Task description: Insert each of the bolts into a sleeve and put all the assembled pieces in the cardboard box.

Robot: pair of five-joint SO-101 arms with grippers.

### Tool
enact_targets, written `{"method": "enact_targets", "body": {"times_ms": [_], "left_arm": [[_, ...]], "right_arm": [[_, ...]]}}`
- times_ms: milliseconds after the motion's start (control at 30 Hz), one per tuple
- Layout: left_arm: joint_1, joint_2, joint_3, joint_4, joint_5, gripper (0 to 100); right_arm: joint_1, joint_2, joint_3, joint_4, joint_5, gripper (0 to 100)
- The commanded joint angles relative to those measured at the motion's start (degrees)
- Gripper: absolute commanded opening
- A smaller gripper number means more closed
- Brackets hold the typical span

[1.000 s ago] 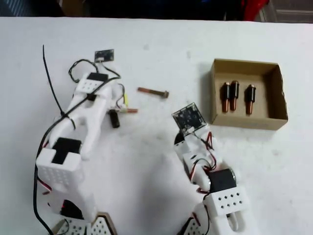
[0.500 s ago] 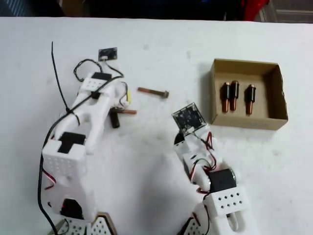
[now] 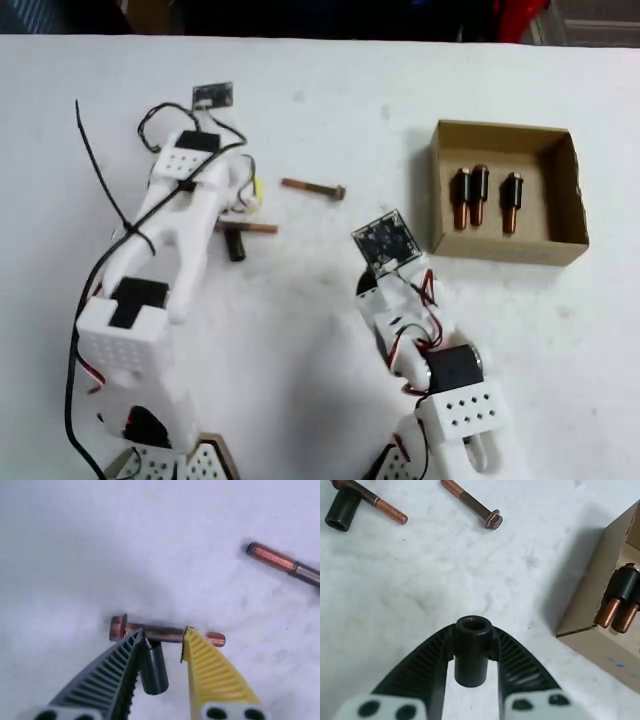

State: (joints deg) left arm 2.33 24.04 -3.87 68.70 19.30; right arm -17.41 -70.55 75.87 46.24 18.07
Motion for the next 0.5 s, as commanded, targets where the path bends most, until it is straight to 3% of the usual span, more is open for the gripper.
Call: {"method": "enact_targets", "body": {"times_ms": [0,167,467], "left_arm": [[-0.75,-3.91,-2.55,5.10,0.53,15],[-0.75,-3.91,-1.93,7.21,0.62,15],[-2.59,-3.91,4.13,-0.97,0.62,15]], "right_arm": [[0.40,-1.19,-0.62,-1.19,0.53,1.6],[0.40,-1.19,-0.62,-1.19,0.53,1.6],[0.40,-1.19,-0.62,-1.19,0.53,1.6]]}}
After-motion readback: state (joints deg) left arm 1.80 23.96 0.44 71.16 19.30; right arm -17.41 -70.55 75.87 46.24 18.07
